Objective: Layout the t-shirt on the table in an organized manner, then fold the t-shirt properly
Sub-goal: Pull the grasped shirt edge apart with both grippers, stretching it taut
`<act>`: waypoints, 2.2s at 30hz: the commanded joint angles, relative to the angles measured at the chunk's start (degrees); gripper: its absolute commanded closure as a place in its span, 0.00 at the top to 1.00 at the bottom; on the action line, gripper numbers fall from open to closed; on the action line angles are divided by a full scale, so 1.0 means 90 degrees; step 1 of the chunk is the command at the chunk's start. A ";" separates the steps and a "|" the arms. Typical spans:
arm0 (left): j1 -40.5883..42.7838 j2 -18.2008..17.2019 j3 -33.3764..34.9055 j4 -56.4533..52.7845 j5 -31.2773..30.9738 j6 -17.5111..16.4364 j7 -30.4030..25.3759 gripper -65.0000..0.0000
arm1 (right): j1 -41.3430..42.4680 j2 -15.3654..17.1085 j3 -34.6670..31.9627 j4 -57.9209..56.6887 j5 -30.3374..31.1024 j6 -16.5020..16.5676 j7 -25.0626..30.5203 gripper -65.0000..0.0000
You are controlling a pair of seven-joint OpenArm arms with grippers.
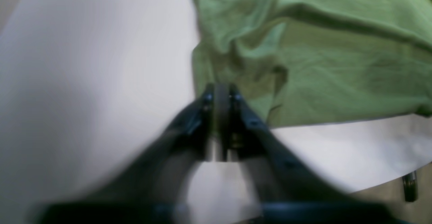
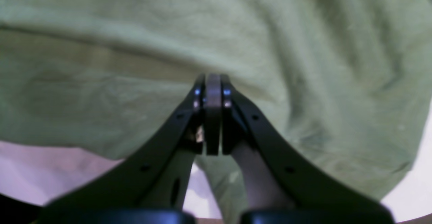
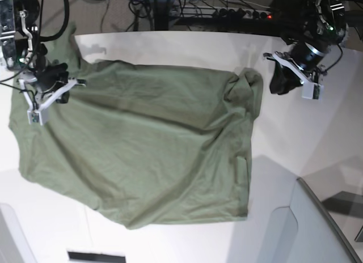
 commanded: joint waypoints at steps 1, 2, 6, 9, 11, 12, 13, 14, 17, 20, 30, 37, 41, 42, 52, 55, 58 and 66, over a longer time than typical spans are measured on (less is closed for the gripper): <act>0.0045 0.0056 -0.0011 -0.0002 -0.0098 -0.0041 -0.0121 0.33 | 0.0036 0.0087 0.0039 0.0092 0.0033 0.0021 0.0126 0.00; 0.0045 0.0134 -0.0011 -0.0099 -0.0098 -0.0041 -0.0130 0.39 | 0.0036 0.0097 0.0039 0.0092 0.0033 0.0021 0.0126 0.00; 0.0036 0.0271 0.0487 -0.0451 -0.0059 -0.0666 -0.0140 0.58 | 0.0026 0.0107 0.0029 0.0034 0.0033 0.0021 0.0126 0.00; 0.0036 0.0290 0.0683 -0.0705 -0.0040 -0.0930 -0.0599 0.65 | 0.0026 0.0107 0.0029 -0.0191 0.0033 0.0021 0.0126 0.00; 0.0036 0.0300 0.0731 -0.1086 -0.0040 -0.0920 -0.1283 0.65 | 0.0026 0.0107 0.0029 -0.0328 0.0033 0.0030 0.0126 0.00; -0.0004 0.0290 0.0731 -0.1301 -0.0040 -0.0920 -0.1547 0.65 | 0.0026 0.0107 0.0029 -0.0377 0.0033 0.0030 0.0136 0.00; -0.0023 0.0271 0.0731 -0.1477 -0.0001 -0.0920 -0.1674 0.65 | 0.0026 0.0107 0.0029 -0.0416 0.0033 0.0030 0.0146 0.00; -0.0033 0.0271 0.0731 -0.1574 0.0136 -0.0920 -0.1732 0.65 | 0.0026 0.0107 0.0029 -0.0445 0.0033 0.0030 0.0155 0.00; -0.0111 0.0310 0.0722 -0.1643 0.0703 -0.0920 -0.1771 0.64 | 0.0026 0.0117 0.0029 -0.0455 0.0033 0.0030 0.0155 0.00; -0.0199 0.0456 0.0683 -0.1721 0.0966 -0.0920 -0.1771 0.64 | 0.0036 0.0117 0.0029 -0.0455 0.0033 0.0030 0.0155 0.00; -0.0414 0.0466 0.0683 -0.1799 0.0996 -0.0637 -0.1771 0.64 | 0.0046 0.0117 0.0029 -0.0455 0.0033 0.0030 0.0165 0.00; -0.0707 0.0456 0.0712 -0.2043 0.1006 -0.0578 -0.1781 0.49 | 0.0056 0.0117 0.0039 -0.0464 0.0033 0.0030 0.0165 0.00; -0.0863 0.0417 0.0702 -0.2346 0.1006 -0.0578 -0.1781 0.11 | 0.0056 0.0117 0.0058 -0.0464 0.0033 0.0030 0.0165 0.00; -0.0883 0.0368 0.0712 -0.2385 0.1006 -0.0578 -0.1781 0.02 | 0.0056 0.0117 0.0068 -0.0464 0.0033 0.0030 0.0165 0.00; -0.0971 0.0183 -0.0118 -0.1770 0.1006 -0.0568 -0.1732 0.00 | 0.0065 0.0117 0.0048 -0.0738 0.0033 0.0030 0.0175 0.00; -0.1098 0.0026 -0.0216 -0.2112 0.1006 -0.0568 -0.1732 0.00 | 0.0104 0.0117 0.0039 -0.0806 0.0033 0.0030 0.0175 0.00; -0.1303 -0.0023 -0.0226 -0.2805 0.1006 -0.0568 -0.1732 0.00 | 0.0114 0.0117 0.0039 -0.0806 0.0033 0.0030 0.0175 0.00; -0.1635 -0.0159 -0.0265 -0.3616 0.0947 -0.0568 -0.1732 0.00 | 0.0183 0.0117 0.0039 -0.0845 0.0033 0.0030 0.0155 0.00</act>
